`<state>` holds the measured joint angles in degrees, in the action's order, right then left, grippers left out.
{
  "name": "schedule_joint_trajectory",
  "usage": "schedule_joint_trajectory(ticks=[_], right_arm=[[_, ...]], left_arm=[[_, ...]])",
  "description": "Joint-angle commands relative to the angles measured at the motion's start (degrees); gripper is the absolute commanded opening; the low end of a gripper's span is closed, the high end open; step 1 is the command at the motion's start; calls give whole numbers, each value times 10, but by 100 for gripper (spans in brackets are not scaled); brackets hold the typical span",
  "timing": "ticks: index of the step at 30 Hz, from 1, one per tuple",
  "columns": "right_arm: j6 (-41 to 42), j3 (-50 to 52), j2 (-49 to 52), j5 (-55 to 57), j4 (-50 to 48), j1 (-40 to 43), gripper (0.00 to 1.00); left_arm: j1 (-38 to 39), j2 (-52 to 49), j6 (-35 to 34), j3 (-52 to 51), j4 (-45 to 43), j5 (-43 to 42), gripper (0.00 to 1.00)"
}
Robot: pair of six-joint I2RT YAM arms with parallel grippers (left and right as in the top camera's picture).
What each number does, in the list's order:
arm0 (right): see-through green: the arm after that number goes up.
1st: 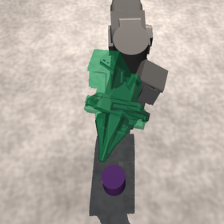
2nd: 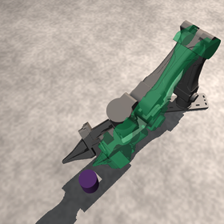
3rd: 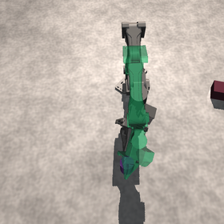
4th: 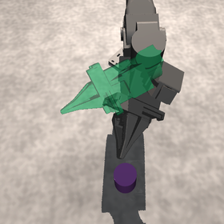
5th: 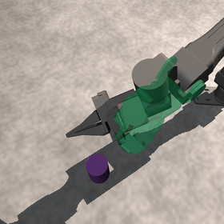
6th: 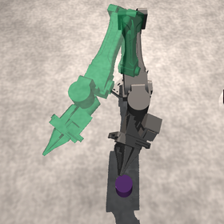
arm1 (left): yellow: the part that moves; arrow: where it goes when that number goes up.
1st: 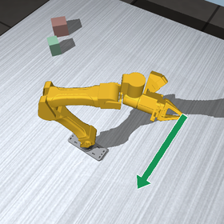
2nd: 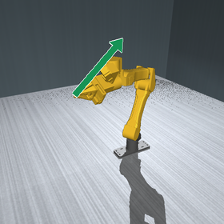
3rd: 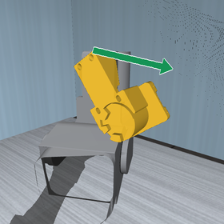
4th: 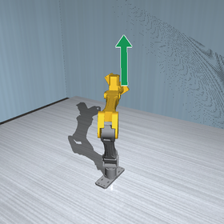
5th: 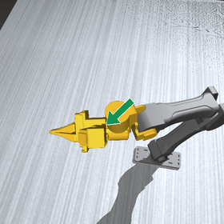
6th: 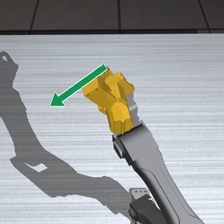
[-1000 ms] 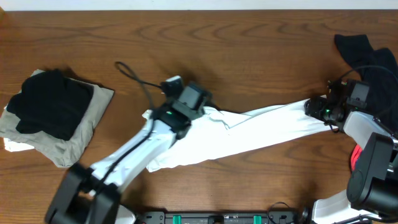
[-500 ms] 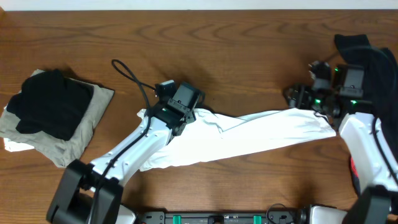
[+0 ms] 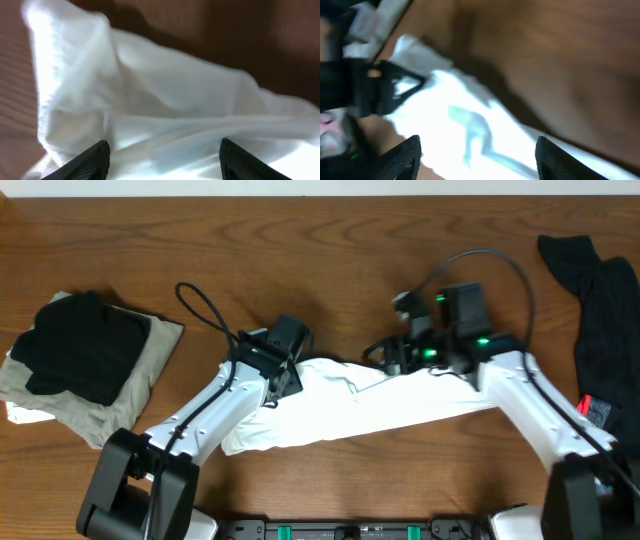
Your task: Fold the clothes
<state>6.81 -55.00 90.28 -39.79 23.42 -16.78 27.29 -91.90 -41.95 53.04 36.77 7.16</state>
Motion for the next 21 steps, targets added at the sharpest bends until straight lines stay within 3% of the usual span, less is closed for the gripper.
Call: schedule_joint_trajectory(ticks=[1, 10, 21], right_arm=[[26, 4, 27, -64, -5, -40, 71], [46, 4, 82, -127, -14, -102, 70], [80, 4, 94, -147, -24, -113, 66]], left_arm=[[-2, -4, -1, -24, 5, -32, 71], [-2, -4, -1, -30, 13, -42, 71], [-2, -4, -1, -30, 18, -42, 71]])
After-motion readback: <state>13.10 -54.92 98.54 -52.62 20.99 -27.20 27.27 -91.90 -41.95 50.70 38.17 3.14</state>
